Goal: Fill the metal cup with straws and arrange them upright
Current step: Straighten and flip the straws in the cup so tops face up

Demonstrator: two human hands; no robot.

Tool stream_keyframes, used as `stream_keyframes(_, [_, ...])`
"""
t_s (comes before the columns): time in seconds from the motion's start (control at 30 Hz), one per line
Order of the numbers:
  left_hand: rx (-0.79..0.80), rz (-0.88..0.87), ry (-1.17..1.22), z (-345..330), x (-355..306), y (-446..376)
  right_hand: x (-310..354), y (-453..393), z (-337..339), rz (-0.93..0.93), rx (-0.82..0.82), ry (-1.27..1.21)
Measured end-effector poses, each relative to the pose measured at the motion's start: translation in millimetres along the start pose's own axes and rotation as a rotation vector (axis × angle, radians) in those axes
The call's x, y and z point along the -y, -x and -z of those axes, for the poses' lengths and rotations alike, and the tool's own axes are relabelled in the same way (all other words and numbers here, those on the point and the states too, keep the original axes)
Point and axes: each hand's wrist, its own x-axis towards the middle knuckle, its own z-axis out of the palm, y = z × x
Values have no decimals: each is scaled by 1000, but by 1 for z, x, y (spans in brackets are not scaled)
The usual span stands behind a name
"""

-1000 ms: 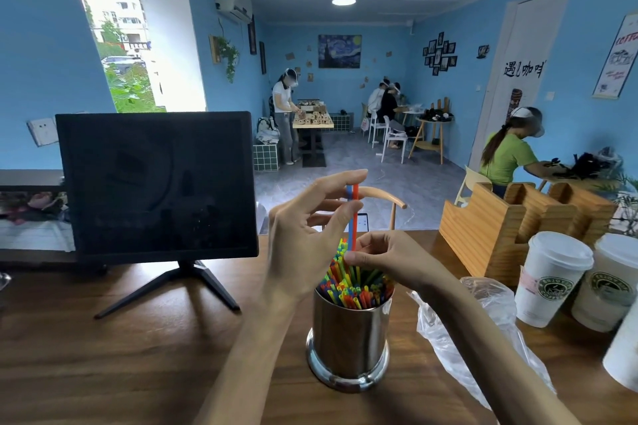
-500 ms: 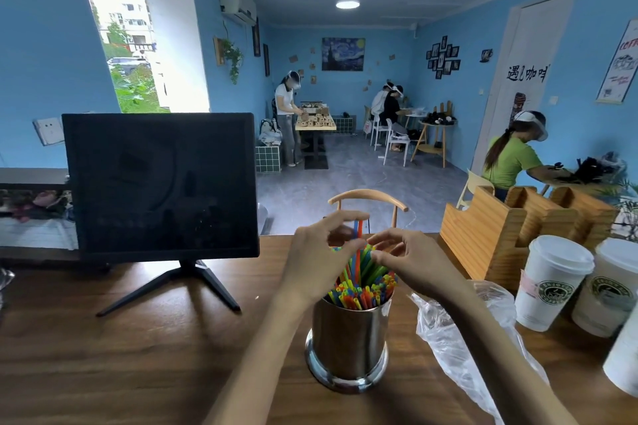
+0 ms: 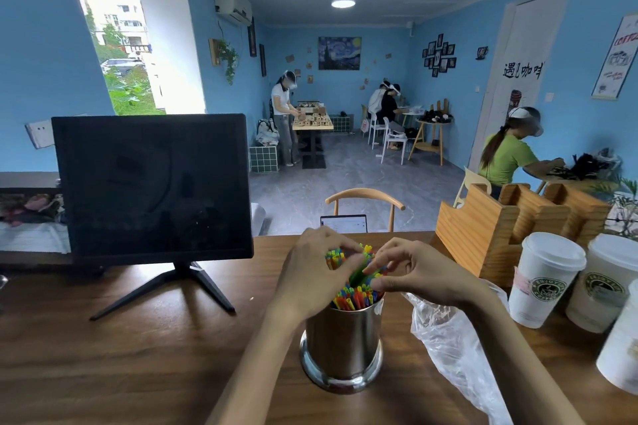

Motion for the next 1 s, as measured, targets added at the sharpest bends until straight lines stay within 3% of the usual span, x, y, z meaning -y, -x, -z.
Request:
stream_keyframes(0.2, [285, 80, -48, -3, -15, 8, -2, -8, -9, 34, -119, 45])
stream_keyframes(0.33, [277, 119, -46, -4, -11, 8, -1, -9, -14, 29, -167, 53])
stream_keyframes(0.63, [233, 113, -55, -5, -15, 12, -4, 0, -5, 68, -38, 61])
stream_keyframes(1.0, [178, 196, -24, -7, -13, 9, 0, 0, -32, 50, -375, 9])
